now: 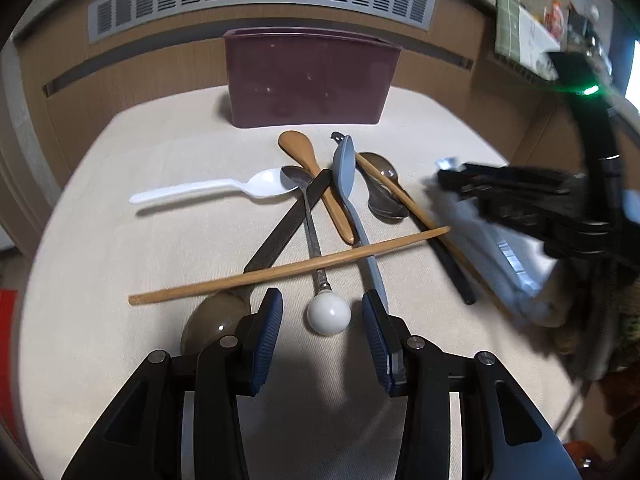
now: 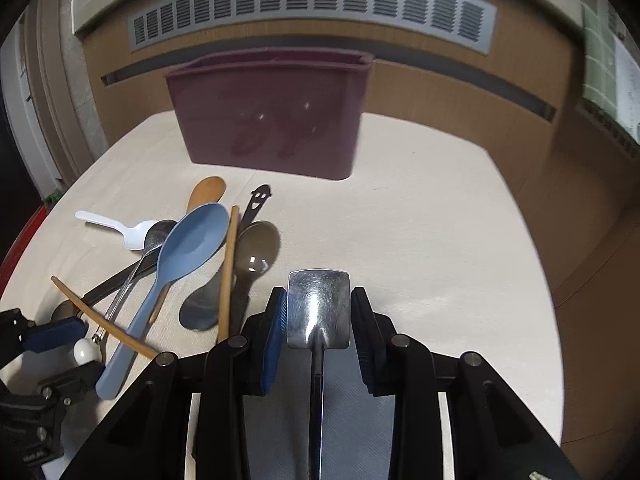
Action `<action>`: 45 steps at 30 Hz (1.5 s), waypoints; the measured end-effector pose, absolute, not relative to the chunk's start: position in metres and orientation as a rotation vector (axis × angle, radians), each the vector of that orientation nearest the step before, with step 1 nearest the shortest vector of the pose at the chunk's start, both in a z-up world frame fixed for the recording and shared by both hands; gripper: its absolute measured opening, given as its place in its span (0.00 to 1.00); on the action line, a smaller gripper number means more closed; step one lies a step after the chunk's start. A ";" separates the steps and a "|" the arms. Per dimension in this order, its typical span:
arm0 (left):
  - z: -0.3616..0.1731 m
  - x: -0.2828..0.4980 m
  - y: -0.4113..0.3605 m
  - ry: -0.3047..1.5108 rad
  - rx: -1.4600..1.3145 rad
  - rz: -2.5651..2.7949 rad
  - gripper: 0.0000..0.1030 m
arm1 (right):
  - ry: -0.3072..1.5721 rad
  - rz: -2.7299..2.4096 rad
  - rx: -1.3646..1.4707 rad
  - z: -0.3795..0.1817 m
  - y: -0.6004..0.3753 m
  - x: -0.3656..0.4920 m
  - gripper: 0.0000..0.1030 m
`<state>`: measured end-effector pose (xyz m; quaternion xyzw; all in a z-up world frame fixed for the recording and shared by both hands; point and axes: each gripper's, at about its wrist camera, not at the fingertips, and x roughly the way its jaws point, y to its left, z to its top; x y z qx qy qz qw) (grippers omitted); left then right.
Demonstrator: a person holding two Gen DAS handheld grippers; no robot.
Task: Organize utensils
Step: 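Grasp the white-ball-handled spoon with the left tool while the right tool grasps the silver spatula, then carry both utensils over the maroon holder and open both tools to drop them in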
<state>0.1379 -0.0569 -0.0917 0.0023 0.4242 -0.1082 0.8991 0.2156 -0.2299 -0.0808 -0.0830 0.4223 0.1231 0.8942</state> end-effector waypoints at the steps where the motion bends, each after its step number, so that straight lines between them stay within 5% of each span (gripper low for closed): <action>1: -0.093 0.139 -0.061 0.881 0.034 -0.204 0.36 | 0.863 0.250 -0.163 -0.076 -0.235 0.211 0.28; 3: -0.091 0.137 -0.063 0.865 0.053 -0.196 0.21 | 0.847 0.242 -0.145 -0.069 -0.243 0.204 0.28; 12: -0.015 0.127 -0.033 0.619 0.009 -0.183 0.22 | 0.714 0.233 -0.073 -0.018 -0.265 0.188 0.28; 27: 0.082 0.142 -0.017 0.473 -0.039 -0.238 0.22 | 0.601 0.260 -0.050 0.031 -0.263 0.185 0.28; 35: 0.196 0.195 -0.008 0.268 -0.084 -0.282 0.22 | 0.250 0.281 -0.046 0.168 -0.254 0.227 0.28; 45: 0.163 0.299 0.009 0.357 -0.208 -0.350 0.22 | 0.293 0.398 0.021 0.139 -0.224 0.329 0.28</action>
